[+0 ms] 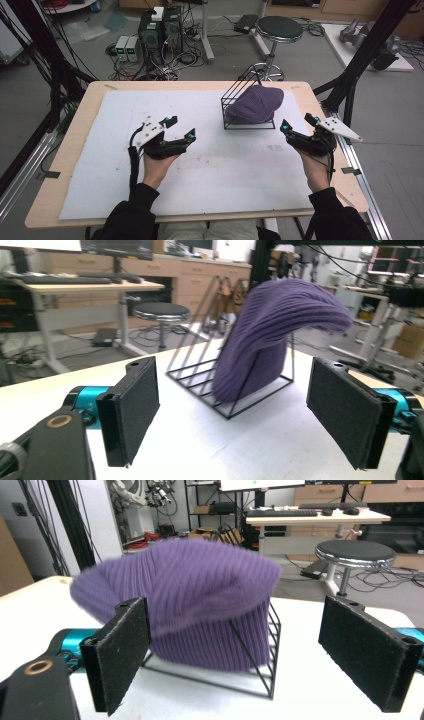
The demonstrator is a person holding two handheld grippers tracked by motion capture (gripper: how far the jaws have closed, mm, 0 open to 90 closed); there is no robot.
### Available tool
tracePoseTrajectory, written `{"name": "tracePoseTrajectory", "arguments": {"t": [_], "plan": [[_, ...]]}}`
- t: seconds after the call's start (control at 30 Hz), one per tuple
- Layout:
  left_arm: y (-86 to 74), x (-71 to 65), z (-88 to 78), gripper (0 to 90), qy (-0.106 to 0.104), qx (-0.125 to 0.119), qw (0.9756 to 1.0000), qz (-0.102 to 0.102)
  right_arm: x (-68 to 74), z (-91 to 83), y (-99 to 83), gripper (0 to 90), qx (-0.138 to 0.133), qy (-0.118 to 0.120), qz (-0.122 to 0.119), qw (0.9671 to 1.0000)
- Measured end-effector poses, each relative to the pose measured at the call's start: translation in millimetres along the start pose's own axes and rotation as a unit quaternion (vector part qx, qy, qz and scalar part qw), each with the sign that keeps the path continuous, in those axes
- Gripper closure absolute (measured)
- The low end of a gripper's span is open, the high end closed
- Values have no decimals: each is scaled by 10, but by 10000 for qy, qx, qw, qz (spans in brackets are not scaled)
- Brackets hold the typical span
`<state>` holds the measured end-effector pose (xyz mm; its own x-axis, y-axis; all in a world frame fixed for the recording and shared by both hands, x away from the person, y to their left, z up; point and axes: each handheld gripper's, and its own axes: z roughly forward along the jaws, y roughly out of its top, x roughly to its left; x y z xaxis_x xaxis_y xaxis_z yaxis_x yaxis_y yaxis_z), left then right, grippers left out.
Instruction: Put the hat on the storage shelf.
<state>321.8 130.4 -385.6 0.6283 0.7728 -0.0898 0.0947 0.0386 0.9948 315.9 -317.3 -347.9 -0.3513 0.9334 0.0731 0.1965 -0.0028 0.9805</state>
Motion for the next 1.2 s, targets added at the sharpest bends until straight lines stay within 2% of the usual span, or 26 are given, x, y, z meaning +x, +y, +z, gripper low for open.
{"name": "tracePoseTrajectory", "arguments": {"t": [0.07, 0.1, 0.27, 0.4, 0.6, 0.77, 0.93, 1.07, 1.2], "plan": [[-41, 54, -132, 209, 233, -96, 9997, 74, -6, -36, -90, 125, 9, -67, 2, 10000], [-71, 91, -203, 209, 342, -144, 9993, 42, -6, -49, -135, 125, 19, -94, 46, 9999], [-149, 224, -400, 203, 601, -205, 9979, -102, -12, -91, -310, 125, 58, -293, 82, 9995], [-182, 294, -533, 203, 848, -236, 9961, -74, -22, -125, -417, 125, 31, -449, 40, 9990], [-237, 388, -659, 203, 1021, -287, 9942, -177, -61, -161, -527, 125, 38, -627, 28, 9980], [-266, 413, -710, 202, 1134, -249, 9932, -65, -98, -188, -591, 125, 46, -723, 56, 9974], [-296, 448, -755, 205, 1193, -279, 9924, -95, -114, -214, -643, 125, -5, -807, 34, 9967], [-313, 495, -825, 203, 1358, -275, 9904, -8, -108, -231, -711, 125, -2, -868, -6, 9962], [-360, 552, -916, 202, 1589, -249, 9870, 27, -104, -241, -759, 124, -50, -964, 15, 9953]]}}
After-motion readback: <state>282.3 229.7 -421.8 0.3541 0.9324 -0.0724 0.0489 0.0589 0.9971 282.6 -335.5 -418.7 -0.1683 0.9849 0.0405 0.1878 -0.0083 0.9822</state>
